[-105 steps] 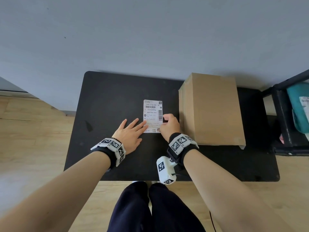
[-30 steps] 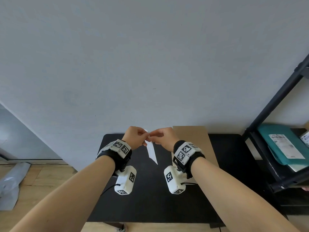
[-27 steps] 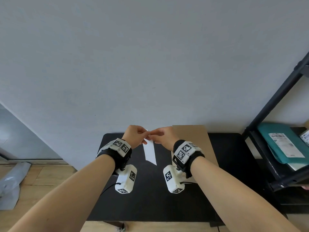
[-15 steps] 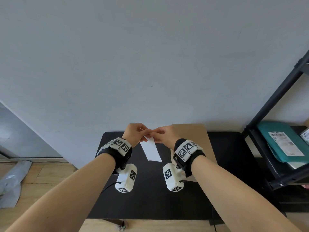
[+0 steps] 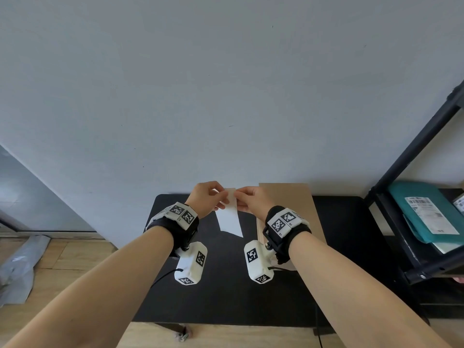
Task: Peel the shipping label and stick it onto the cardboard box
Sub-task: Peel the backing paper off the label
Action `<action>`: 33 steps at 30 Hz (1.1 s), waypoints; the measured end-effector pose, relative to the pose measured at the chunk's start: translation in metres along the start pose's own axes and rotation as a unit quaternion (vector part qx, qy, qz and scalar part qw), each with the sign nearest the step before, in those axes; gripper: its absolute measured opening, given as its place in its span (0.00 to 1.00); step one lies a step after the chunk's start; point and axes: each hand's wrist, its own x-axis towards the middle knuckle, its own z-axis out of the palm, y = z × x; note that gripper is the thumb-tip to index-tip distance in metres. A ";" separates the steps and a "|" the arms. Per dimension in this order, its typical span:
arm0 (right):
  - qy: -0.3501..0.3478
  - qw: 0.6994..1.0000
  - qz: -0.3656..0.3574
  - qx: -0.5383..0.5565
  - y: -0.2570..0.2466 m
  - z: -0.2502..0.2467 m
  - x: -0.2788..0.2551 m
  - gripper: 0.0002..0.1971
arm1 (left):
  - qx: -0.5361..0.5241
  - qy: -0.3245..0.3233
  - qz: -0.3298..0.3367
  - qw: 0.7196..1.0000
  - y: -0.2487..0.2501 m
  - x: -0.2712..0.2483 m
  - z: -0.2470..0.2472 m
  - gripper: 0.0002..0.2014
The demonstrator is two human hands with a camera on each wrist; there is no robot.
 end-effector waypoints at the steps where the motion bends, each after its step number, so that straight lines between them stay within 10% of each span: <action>1: 0.017 1.000 0.001 -0.001 0.000 0.000 0.001 0.12 | 0.002 0.015 -0.002 1.000 -0.001 0.000 0.000 0.09; 20: 0.228 0.973 0.018 0.027 0.007 -0.039 -0.004 0.14 | 0.059 0.161 -0.115 0.978 -0.056 -0.003 -0.006 0.12; 33: 0.309 0.949 0.025 0.053 0.010 -0.059 -0.010 0.13 | 0.092 0.099 -0.174 0.975 -0.114 -0.005 0.011 0.09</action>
